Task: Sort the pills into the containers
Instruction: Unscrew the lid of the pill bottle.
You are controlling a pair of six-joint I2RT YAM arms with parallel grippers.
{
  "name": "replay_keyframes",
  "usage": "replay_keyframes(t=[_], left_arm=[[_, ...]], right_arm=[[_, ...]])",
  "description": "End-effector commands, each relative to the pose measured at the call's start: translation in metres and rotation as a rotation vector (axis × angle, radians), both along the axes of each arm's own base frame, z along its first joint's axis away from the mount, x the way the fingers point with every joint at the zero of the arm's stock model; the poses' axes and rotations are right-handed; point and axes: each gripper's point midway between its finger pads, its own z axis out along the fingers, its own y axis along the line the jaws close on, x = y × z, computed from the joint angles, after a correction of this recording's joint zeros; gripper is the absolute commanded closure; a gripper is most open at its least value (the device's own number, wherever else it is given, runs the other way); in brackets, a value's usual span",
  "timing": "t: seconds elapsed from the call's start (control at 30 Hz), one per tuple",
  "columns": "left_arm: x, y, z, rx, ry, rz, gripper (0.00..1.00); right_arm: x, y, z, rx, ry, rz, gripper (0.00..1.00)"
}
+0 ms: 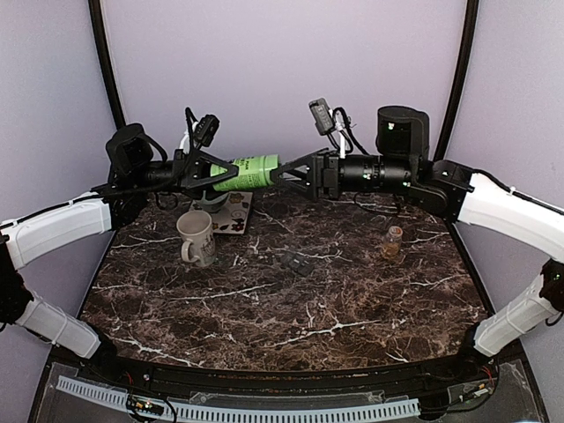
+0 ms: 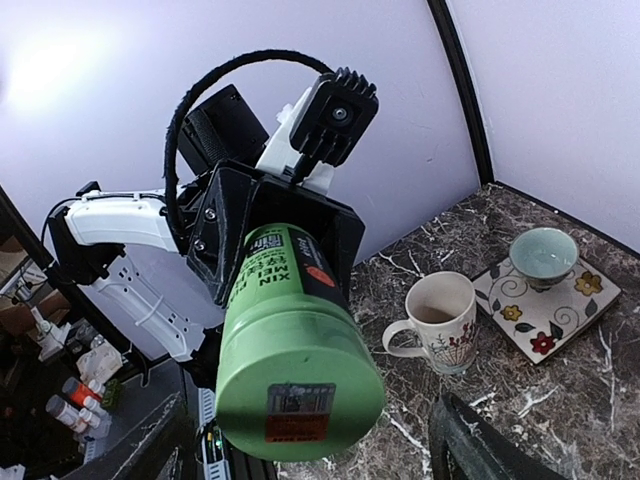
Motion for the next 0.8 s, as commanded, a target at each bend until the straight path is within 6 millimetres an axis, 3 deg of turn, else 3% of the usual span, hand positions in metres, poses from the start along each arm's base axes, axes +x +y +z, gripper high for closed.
replay_keyframes(t=[0.0,0.37,0.77], left_arm=[[-0.003,0.001,0.015,-0.028,-0.081,-0.005,1.0],[0.004,-0.003,0.014,-0.014,-0.155,0.006,1.0],[0.011,-0.008,0.006,0.022,-0.174,-0.007,1.0]], right_arm=[[-0.004,-0.009,0.01,0.069,0.053,-0.027,0.19],[0.032,-0.025,0.001,0.255,0.58,-0.18,0.19],[0.028,-0.013,0.006,0.283,0.778,-0.117,0.19]])
